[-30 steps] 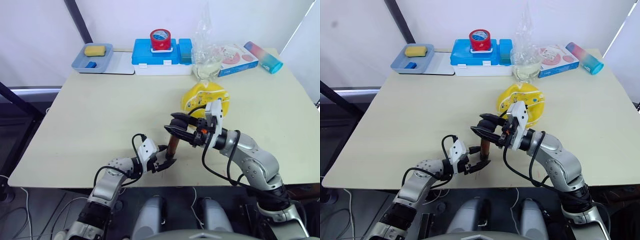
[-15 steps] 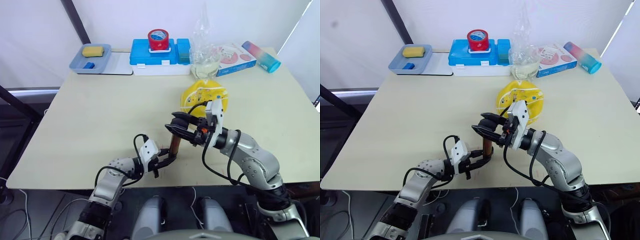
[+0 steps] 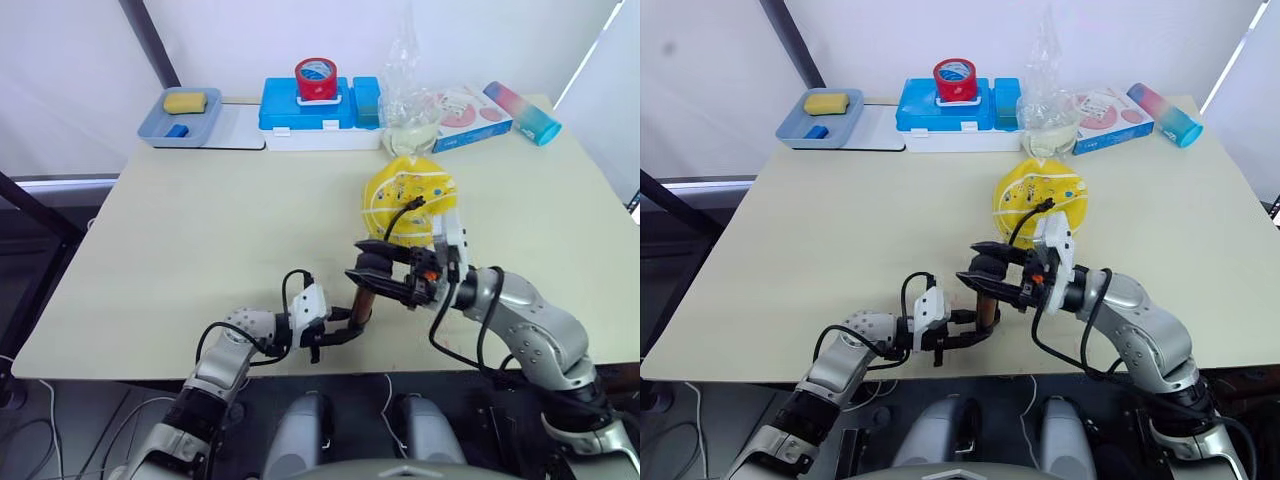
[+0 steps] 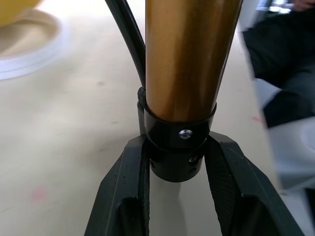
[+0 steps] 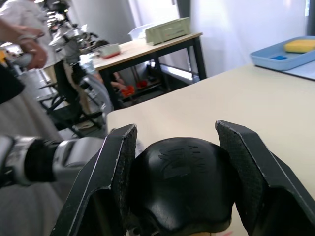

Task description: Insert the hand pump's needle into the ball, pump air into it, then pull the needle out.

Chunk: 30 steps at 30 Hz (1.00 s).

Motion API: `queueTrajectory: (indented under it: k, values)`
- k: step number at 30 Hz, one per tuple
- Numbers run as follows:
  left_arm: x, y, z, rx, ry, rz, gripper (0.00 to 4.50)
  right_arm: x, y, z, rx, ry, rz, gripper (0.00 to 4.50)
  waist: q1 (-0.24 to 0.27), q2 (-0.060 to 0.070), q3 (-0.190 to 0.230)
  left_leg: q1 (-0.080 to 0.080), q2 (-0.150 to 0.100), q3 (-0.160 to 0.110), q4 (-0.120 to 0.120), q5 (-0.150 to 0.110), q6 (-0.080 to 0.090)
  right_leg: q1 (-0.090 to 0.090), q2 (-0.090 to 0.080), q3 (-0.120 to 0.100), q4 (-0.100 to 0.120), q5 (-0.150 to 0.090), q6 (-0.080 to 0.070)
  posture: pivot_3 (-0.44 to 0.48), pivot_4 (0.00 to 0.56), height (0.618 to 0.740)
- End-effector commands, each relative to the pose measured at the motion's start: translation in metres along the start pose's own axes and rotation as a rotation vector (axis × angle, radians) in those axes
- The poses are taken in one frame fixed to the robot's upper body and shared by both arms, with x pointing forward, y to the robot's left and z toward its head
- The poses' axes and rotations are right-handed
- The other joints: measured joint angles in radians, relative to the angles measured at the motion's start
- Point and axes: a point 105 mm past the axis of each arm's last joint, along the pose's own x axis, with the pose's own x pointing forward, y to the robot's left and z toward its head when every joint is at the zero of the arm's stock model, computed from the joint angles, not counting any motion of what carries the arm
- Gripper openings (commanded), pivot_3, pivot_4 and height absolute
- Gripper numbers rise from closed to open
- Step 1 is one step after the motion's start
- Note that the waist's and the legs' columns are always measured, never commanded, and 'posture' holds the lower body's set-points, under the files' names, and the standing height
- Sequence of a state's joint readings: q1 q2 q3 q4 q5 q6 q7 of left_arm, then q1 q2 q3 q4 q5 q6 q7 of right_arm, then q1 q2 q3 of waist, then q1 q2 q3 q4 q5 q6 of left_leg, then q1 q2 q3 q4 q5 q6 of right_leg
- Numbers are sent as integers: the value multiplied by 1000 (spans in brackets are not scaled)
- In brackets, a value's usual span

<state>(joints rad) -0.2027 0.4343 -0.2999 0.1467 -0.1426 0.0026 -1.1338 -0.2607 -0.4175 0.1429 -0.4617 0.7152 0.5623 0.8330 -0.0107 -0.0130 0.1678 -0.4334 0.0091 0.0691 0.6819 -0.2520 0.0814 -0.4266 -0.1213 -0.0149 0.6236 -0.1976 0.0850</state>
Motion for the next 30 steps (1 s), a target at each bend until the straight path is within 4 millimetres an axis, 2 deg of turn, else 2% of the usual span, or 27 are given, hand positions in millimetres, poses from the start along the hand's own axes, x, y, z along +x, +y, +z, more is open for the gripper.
queueTrajectory:
  k: [1,7,17,30]
  values:
    - [2,-5,7,44,-18,-84,1096,-5,16,14,-54,-30,85,2041,1,0,0,0,0,0,0,0,0,0,0,0,0,0,0,0,150,739]
    - [12,-8,8,103,4,-190,1096,-19,24,10,-79,20,146,2041,4,0,0,0,0,0,0,0,0,0,2,0,-1,0,0,0,150,739]
    - [47,-4,22,162,-19,-284,1096,-48,14,10,-127,63,141,2041,24,0,0,-1,0,0,1,0,1,1,5,-1,-1,0,0,0,150,739]
    - [76,-7,27,217,-11,-371,1096,-78,12,10,-123,96,155,2041,26,-1,0,-1,-1,0,2,0,1,2,6,-1,-1,0,1,0,150,739]
